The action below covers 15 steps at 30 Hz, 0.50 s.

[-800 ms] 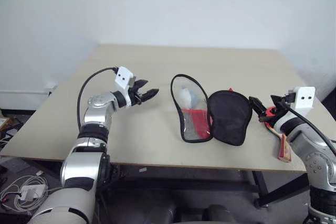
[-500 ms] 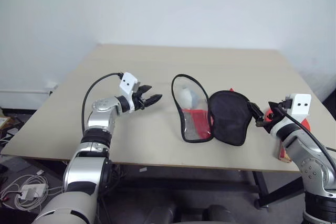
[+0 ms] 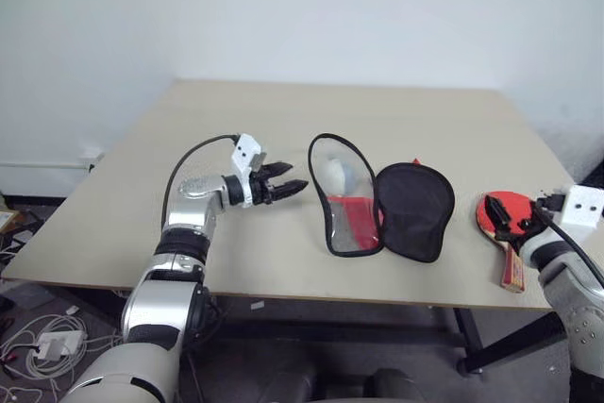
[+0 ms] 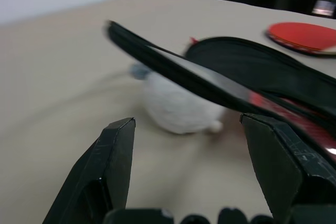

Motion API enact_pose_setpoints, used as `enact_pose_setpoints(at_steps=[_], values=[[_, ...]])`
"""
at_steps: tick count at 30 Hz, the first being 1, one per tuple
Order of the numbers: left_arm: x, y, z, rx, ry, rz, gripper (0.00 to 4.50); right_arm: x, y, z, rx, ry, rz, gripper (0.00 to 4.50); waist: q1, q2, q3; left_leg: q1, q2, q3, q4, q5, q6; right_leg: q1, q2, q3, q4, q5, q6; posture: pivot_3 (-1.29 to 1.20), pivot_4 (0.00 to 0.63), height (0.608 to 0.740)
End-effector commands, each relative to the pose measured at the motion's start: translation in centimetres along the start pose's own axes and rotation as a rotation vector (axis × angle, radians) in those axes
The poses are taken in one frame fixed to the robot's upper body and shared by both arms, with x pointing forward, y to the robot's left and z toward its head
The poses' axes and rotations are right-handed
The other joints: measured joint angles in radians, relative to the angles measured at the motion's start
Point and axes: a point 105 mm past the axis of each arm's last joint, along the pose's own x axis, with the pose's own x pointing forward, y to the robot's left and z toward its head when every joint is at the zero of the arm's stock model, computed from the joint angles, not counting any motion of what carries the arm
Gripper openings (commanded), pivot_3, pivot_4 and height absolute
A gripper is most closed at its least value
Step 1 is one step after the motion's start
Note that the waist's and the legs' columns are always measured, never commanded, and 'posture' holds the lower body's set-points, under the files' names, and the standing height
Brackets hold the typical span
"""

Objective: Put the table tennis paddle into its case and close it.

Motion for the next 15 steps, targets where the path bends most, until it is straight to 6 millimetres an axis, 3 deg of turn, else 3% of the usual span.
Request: enact_pose_setpoints(at_steps=[1, 5, 15], values=[[0.4, 0.0, 2.6, 0.059, -0.026, -0.037, 3.39, -0.4, -1.3, 0.6, -0.012, 0.011, -0.064, 4.42, -0.001, 0.000, 0.000, 0.000, 0.000, 0.000, 0.000, 0.000, 0.000, 0.000, 0.000, 0.000, 0.000, 0.000, 0.000, 0.00, 0.000, 0.740], [0.6, -0.2, 2.5, 0.049, -0.017, -0.062, 3.39, -0.6, -2.6, -0.5, 0.013, 0.085, -0.128, 4.42, 0.000, 0.000, 0.000, 0.000, 0.000, 0.000, 0.000, 0.000, 0.000, 0.000, 0.000, 0.000, 0.000, 0.000, 0.000, 0.00, 0.000, 0.740], [0.6, -0.8, 2.7, 0.053, -0.006, -0.130, 3.39, -0.1, -3.1, -2.3, 0.135, 0.225, -0.141, 4.42, 0.001, 0.000, 0.000, 0.000, 0.000, 0.000, 0.000, 0.000, 0.000, 0.001, -0.001, 0.000, 0.000, 0.000, 0.000, 0.00, 0.000, 0.740]])
